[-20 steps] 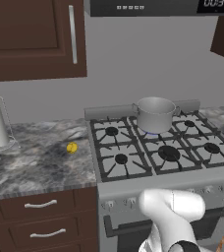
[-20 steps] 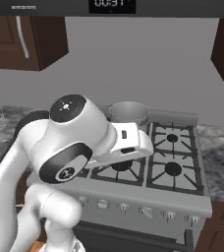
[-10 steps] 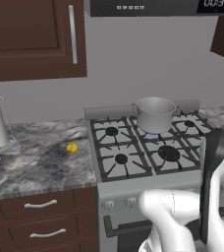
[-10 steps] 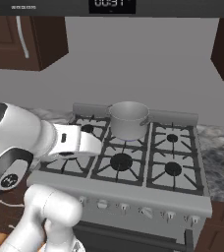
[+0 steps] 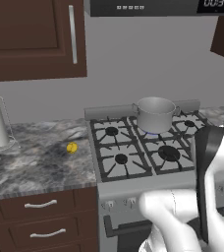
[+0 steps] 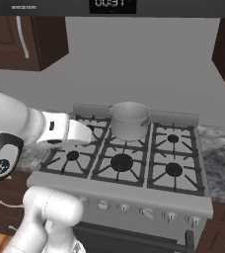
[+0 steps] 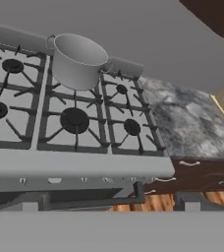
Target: Turn on the burner for the pot on the stove. Wait thirty seconds for the pot to heat up. Then add the lemon to the pot.
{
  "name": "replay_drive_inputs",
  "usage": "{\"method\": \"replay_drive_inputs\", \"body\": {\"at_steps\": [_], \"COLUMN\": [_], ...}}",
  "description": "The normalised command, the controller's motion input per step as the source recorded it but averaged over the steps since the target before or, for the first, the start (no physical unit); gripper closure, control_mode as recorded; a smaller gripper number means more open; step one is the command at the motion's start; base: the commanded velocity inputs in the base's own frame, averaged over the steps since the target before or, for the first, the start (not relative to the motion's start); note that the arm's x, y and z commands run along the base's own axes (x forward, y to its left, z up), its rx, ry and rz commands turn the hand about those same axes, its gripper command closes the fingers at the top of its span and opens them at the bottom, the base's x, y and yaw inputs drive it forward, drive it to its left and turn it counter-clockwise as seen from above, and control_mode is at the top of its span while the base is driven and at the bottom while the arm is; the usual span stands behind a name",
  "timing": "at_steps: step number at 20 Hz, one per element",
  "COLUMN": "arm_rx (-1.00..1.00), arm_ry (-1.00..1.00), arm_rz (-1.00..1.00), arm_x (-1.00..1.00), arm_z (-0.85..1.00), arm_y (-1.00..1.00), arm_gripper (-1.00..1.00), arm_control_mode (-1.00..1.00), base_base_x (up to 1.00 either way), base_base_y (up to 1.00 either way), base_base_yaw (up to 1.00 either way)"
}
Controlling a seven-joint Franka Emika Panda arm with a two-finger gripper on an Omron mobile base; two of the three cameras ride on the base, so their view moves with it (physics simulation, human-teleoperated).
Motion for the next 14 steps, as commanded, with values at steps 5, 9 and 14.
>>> {"method": "replay_drive_inputs", "body": {"at_steps": [5,9,14], "arm_rx": [0.17,0.11,0.09], "arm_ry": [0.13,-0.3,-0.63], "arm_rz": [0.0,0.01,0.01], "arm_x": [0.18,-0.07,-0.26], "arm_z": [0.8,0.29,-0.07], "arm_y": [0.18,0.0,-0.01], "arm_gripper": [-1.0,-1.0,-1.0], "arm_control_mode": [-1.0,-1.0,-1.0], "base_base_x": [0.0,0.0,0.0], "base_base_y": [0.0,0.0,0.0], "base_base_yaw": [0.0,0.0,0.0]}}
